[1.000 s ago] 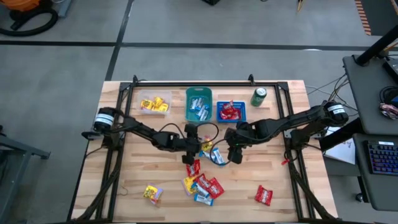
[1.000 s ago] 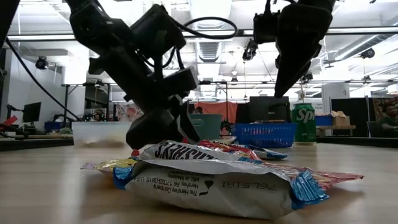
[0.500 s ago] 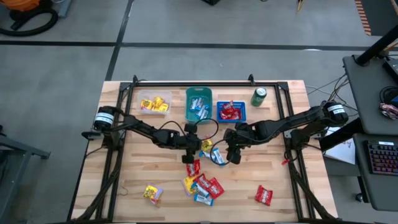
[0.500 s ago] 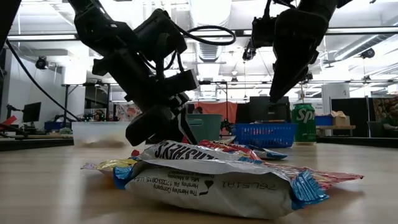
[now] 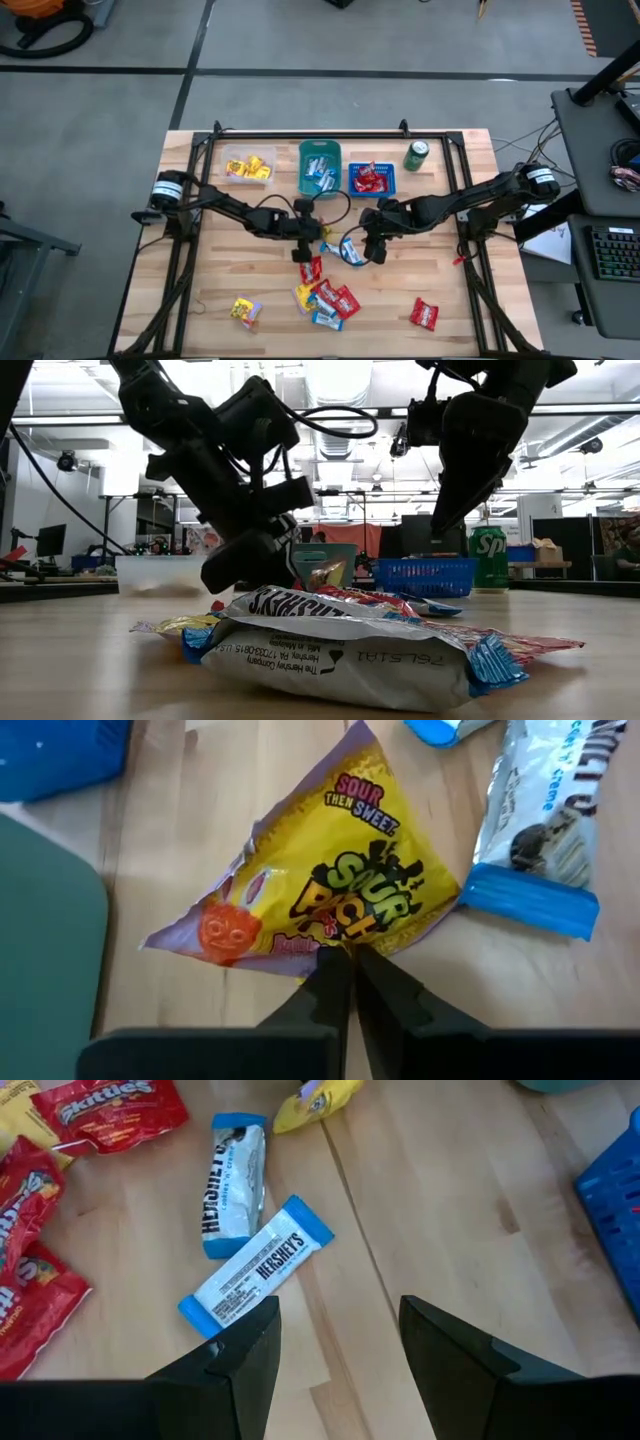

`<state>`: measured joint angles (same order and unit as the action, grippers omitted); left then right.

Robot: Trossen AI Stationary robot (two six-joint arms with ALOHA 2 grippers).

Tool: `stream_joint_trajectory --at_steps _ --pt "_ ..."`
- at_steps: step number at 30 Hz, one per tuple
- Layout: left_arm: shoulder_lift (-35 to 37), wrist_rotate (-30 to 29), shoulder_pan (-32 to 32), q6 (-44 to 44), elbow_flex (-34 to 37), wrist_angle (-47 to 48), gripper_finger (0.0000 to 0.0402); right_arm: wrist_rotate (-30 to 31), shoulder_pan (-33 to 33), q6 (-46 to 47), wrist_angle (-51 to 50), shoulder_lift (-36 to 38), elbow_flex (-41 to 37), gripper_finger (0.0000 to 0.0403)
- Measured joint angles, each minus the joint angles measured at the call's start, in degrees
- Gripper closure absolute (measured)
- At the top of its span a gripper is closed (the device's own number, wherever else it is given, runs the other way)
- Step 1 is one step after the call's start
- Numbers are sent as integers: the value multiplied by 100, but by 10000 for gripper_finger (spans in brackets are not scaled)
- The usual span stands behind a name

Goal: Sort candy
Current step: Put the yellow candy into the transparent bin

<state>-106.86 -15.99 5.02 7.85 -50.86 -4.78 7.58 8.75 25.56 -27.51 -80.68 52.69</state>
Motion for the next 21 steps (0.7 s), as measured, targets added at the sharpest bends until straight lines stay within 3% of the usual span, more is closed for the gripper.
stream_joint_trajectory --at_steps 9,21 --pt "650 -32 11 -200 21 616 401 10 0 -112 60 0 -15 207" --pt "1767 159 215 -279 28 1904 401 11 0 -549 878 0 -151 207"
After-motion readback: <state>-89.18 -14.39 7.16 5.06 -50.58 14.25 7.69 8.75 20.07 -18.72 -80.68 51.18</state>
